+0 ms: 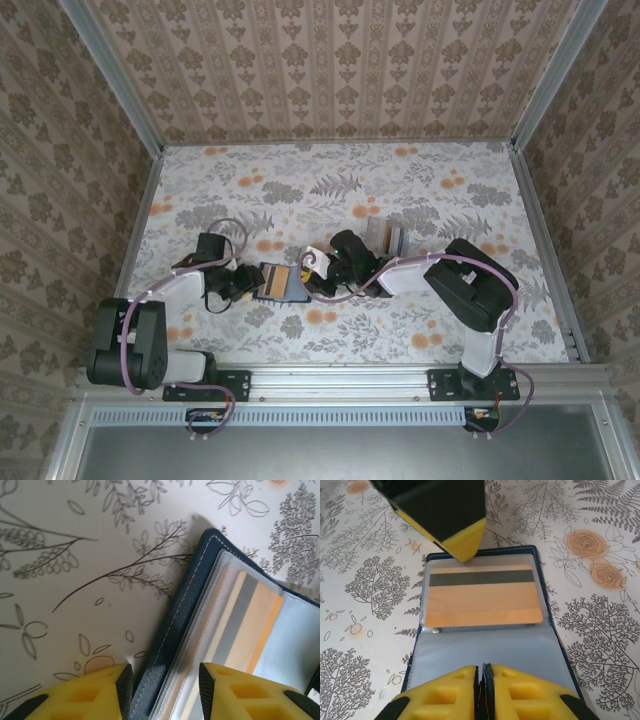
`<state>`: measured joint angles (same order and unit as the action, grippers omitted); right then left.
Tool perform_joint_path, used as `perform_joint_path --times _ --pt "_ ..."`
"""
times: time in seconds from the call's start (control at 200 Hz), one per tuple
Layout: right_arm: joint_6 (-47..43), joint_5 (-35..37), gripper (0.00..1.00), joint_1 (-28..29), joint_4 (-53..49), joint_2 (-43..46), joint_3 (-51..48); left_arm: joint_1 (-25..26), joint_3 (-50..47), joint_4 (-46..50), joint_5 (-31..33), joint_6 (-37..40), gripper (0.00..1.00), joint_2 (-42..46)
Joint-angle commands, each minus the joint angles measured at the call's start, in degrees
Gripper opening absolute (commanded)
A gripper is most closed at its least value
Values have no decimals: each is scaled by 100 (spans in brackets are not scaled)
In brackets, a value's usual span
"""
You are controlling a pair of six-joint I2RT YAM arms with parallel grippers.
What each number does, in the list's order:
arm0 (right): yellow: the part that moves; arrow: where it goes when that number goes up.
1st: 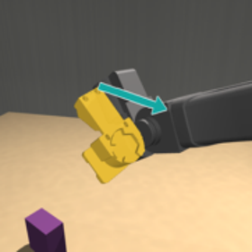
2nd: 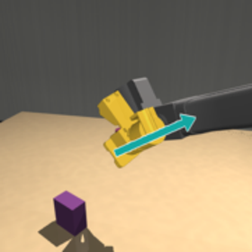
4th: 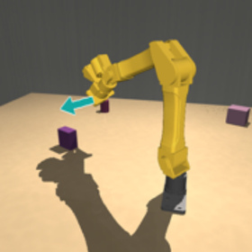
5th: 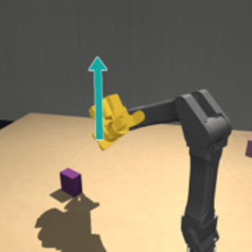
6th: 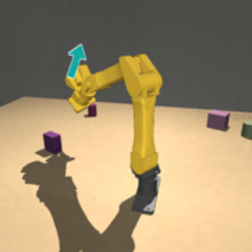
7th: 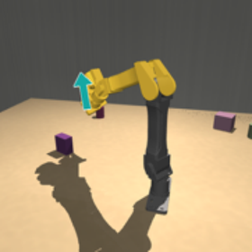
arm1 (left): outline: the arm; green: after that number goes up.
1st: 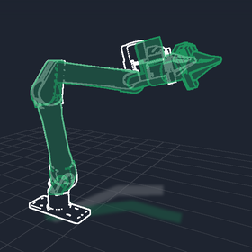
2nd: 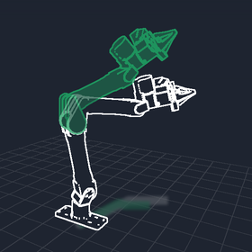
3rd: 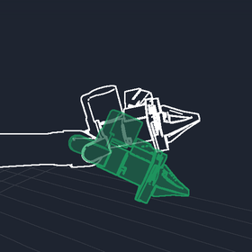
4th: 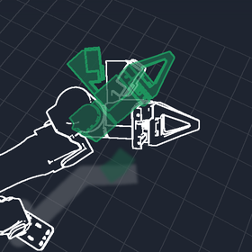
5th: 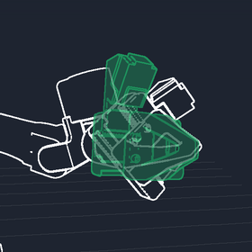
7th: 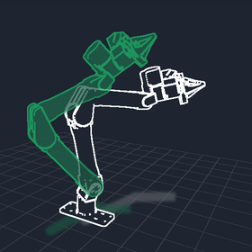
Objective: Put the credit cards into the card holder
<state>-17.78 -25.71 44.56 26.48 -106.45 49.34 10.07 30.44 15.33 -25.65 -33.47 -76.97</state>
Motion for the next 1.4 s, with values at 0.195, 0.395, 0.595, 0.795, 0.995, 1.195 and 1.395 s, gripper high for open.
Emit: perform_joint_path --times 0.195,0.395,0.595,0.795,0.995,1.195,1.395 --pt "63 -415 16 -22 125 -115 212 361 142 -535 -741 -247 34 -261" --pt "166 -527 15 -17 216 -322 318 674 -81 -1317 -772 -948 25 414" --pt "286 -459 14 -24 350 -449 329 1225 -9 -1592 -561 -1190 25 531" --pt "509 -471 14 -67 738 -577 209 1467 -47 -2103 -707 -1403 25 -42" --pt "838 -709 16 -188 1491 -615 -196 1878 144 -2161 -420 -1391 27 -410" --pt "849 -843 18 -268 1831 -420 -572 1997 375 -1502 128 -982 32 -619" --pt "923 -504 19 -338 2295 -282 -1045 2061 402 -1137 576 -877 28 -846"
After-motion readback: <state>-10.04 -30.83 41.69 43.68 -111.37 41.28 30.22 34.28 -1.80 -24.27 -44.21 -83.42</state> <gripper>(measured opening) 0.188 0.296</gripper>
